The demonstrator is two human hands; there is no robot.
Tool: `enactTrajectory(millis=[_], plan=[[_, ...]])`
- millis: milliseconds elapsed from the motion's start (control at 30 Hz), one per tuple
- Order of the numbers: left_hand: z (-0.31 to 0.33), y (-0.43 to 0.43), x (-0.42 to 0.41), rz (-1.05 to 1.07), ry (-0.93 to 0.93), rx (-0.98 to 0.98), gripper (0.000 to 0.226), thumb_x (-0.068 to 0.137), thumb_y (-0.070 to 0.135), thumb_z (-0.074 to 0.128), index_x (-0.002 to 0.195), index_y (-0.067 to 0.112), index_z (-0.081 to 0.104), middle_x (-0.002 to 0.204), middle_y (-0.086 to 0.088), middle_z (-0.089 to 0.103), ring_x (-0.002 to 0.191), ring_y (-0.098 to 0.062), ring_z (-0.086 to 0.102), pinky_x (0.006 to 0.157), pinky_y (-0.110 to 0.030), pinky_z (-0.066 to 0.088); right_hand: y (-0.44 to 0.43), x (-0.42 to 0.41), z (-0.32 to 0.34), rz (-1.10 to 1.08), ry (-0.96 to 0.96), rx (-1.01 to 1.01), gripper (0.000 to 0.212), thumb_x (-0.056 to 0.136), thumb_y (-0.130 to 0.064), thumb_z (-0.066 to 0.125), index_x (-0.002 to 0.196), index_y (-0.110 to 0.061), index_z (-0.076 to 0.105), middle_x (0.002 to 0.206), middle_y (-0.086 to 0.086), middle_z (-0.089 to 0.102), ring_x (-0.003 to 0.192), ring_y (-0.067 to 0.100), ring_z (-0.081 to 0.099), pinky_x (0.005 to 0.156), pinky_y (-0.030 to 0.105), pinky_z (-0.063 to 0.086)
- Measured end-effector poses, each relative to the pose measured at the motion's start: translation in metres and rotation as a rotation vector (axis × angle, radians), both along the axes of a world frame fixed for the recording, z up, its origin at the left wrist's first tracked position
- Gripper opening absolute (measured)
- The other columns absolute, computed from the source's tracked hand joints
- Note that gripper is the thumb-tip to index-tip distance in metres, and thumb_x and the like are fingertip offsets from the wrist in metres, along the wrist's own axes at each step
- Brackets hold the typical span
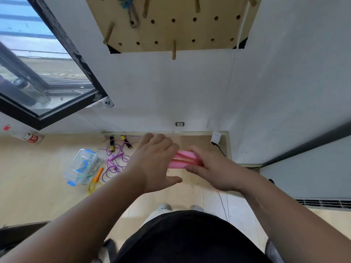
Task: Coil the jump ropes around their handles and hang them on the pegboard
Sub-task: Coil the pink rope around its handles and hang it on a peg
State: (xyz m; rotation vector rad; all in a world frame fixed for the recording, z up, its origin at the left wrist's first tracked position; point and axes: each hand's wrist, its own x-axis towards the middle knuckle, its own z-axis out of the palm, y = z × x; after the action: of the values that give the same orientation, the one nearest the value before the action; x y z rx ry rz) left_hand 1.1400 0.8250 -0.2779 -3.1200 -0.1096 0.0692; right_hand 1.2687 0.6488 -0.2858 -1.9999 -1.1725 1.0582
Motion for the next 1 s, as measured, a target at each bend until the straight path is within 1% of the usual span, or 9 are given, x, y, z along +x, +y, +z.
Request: enactTrajectory(millis=[100, 200, 300, 467, 567, 667, 833, 900, 1000], plan=[[0.009, -0.026, 0.018, 0.015, 0.136, 0.075, 0.037, 0.085, 0.045, 0.056, 0.113, 0.022, 0.054, 0.107, 0.001, 0.061, 0.102, -0.026, 0.056, 0.090, -0.041, 0.038, -0.020, 0.012, 0.000, 0.039, -0.028, -0.014, 0.020, 0.102, -0.041, 0.055, 0.095, -0.053, 0.040, 0.083, -0.014, 0.052, 0.069, -0.003, 0.048, 0.061, 0.019, 0.033], [0.013, -0.047, 0.027, 0.086, 0.228, -0.079, 0.034, 0.089, 0.034, 0.054, 0.120, 0.022, 0.047, 0.113, 0.001, 0.055, 0.106, -0.025, 0.053, 0.082, -0.034, 0.042, -0.040, 0.024, 0.001, 0.036, 0.007, 0.026, 0.017, 0.099, -0.042, 0.059, 0.099, -0.052, 0.045, 0.085, -0.018, 0.056, 0.072, -0.003, 0.050, 0.063, 0.017, 0.036], [0.014, -0.065, 0.030, 0.133, 0.201, -0.274, 0.029, 0.084, 0.026, 0.059, 0.112, 0.021, 0.050, 0.097, 0.005, 0.050, 0.093, -0.024, 0.052, 0.071, -0.033, 0.033, -0.057, 0.035, 0.004, -0.006, 0.083, 0.105, 0.016, 0.094, -0.044, 0.065, 0.107, -0.046, 0.056, 0.089, -0.026, 0.062, 0.078, -0.002, 0.056, 0.066, 0.014, 0.040], [0.016, -0.078, 0.031, 0.292, 0.186, -0.492, 0.023, 0.069, 0.031, 0.060, 0.088, 0.029, 0.048, 0.085, 0.011, 0.048, 0.089, -0.021, 0.051, 0.075, -0.036, 0.046, -0.065, 0.041, -0.002, 0.003, 0.050, 0.129, 0.019, 0.096, -0.049, 0.060, 0.113, -0.045, 0.056, 0.097, -0.015, 0.065, 0.086, 0.008, 0.058, 0.080, 0.039, 0.051], [0.018, -0.085, 0.038, 0.363, 0.204, -0.371, 0.018, 0.076, 0.032, 0.062, 0.089, 0.026, 0.051, 0.090, 0.007, 0.050, 0.092, -0.021, 0.050, 0.076, -0.033, 0.044, -0.063, 0.039, -0.003, 0.018, 0.026, 0.121, 0.034, 0.085, -0.069, 0.049, 0.113, -0.049, 0.052, 0.098, -0.015, 0.064, 0.088, 0.014, 0.060, 0.080, 0.048, 0.053], [0.020, -0.088, 0.044, 0.392, 0.273, -0.241, 0.016, 0.086, 0.026, 0.060, 0.093, 0.027, 0.045, 0.087, 0.007, 0.048, 0.087, -0.021, 0.049, 0.070, -0.030, 0.035, -0.062, 0.039, -0.009, 0.001, 0.019, 0.131, 0.040, 0.085, -0.071, 0.048, 0.119, -0.052, 0.048, 0.103, -0.017, 0.064, 0.091, 0.010, 0.061, 0.083, 0.047, 0.053], [0.025, -0.094, 0.051, 0.384, 0.330, -0.113, 0.016, 0.088, 0.031, 0.059, 0.099, 0.028, 0.048, 0.087, 0.006, 0.044, 0.083, -0.022, 0.047, 0.070, -0.030, 0.035, -0.063, 0.041, -0.012, 0.047, -0.240, 0.017, 0.071, 0.097, -0.063, 0.043, 0.157, -0.042, 0.010, 0.114, -0.005, 0.065, 0.099, 0.021, 0.061, 0.089, 0.044, 0.052], [0.024, -0.094, 0.053, 0.370, 0.341, -0.072, 0.019, 0.084, 0.030, 0.060, 0.101, 0.027, 0.053, 0.088, 0.006, 0.047, 0.083, -0.021, 0.049, 0.071, -0.030, 0.038, -0.065, 0.043, -0.011, 0.079, -0.348, -0.004, 0.066, 0.099, -0.061, 0.042, 0.156, -0.038, 0.018, 0.109, -0.005, 0.065, 0.096, 0.021, 0.061, 0.085, 0.042, 0.053], [0.026, -0.092, 0.054, 0.373, 0.373, -0.091, 0.022, 0.077, 0.025, 0.061, 0.099, 0.026, 0.056, 0.088, 0.006, 0.051, 0.081, -0.020, 0.052, 0.068, -0.029, 0.042, -0.069, 0.044, -0.007, 0.151, -0.476, 0.021, 0.051, 0.092, -0.066, 0.051, 0.134, -0.039, 0.040, 0.101, -0.008, 0.067, 0.090, 0.019, 0.062, 0.079, 0.040, 0.053]])
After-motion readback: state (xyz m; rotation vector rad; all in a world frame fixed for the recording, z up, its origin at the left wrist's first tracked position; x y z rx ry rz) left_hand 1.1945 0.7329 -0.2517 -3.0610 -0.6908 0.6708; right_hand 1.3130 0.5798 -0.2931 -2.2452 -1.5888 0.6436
